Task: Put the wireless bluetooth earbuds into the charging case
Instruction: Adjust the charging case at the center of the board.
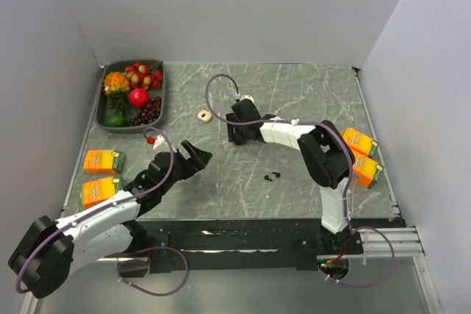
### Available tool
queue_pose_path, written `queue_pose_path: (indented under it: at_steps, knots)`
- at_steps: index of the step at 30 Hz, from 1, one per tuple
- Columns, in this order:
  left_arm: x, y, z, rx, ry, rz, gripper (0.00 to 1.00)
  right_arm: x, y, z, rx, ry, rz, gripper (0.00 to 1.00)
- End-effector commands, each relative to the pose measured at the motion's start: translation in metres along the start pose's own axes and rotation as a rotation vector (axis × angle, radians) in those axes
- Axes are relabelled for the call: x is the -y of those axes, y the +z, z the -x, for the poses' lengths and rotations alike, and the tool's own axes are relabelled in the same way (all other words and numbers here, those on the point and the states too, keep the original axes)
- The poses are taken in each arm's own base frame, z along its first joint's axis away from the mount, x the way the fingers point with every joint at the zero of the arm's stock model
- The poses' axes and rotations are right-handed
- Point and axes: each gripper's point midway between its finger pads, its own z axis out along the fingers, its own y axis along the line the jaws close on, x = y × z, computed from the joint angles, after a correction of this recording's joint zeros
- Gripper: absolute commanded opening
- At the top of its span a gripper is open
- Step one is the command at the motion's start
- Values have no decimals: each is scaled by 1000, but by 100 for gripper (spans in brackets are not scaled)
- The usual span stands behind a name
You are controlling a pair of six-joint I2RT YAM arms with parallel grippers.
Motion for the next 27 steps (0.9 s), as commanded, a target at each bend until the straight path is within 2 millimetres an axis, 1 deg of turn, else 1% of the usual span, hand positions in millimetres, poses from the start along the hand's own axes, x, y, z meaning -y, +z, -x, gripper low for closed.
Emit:
queue_pose_path:
  at_steps: [1, 2, 3, 6, 9, 10, 11, 13, 15, 17, 18, 19, 21, 22, 26, 27]
  knots:
    - [14, 3, 3, 3, 31, -45, 96, -1, 3, 4, 22, -24, 21, 71]
    - [14, 3, 3, -1, 28, -45, 96, -1, 1, 5, 26, -32, 22, 70]
    - [13, 4, 1, -6, 27, -40, 96, 2, 2, -1, 17, -37, 15, 68]
    - [13, 5, -3, -17, 15, -51, 97, 4, 1, -7, 12, -45, 10, 65]
    - [12, 7, -6, -29, 15, -52, 98, 8, 0, -12, 6, -50, 5, 57]
    - [13, 7, -6, -31, 14, -53, 98, 9, 0, -14, 5, -53, 6, 51]
    - [12, 7, -8, -39, 16, -51, 98, 11, -2, -16, 8, -60, 7, 49]
    - [12, 8, -8, -42, 20, -49, 98, 11, -5, -21, 11, -93, 1, 48]
    - [10, 8, -9, -44, 20, -47, 98, 16, -8, -29, 3, -127, -15, 48]
    - [9, 8, -10, -45, 23, -47, 99, 18, -14, -38, 1, -180, -24, 53]
    - [9, 8, -10, -45, 23, -47, 99, 17, -16, -39, 9, -194, -17, 55]
    - [9, 8, -10, -44, 28, -49, 99, 15, -19, -43, 4, -217, -11, 60]
    - [8, 8, -9, -39, 28, -46, 98, 19, -25, -48, 2, -232, -24, 65]
    - [7, 8, -10, -39, 34, -44, 98, 18, -27, -48, 3, -236, -24, 71]
    - [6, 10, -10, -42, 48, -34, 98, 17, -38, -46, 18, -216, -22, 81]
    - [10, 11, -7, -38, 50, -37, 97, 13, -41, -45, 22, -217, -10, 83]
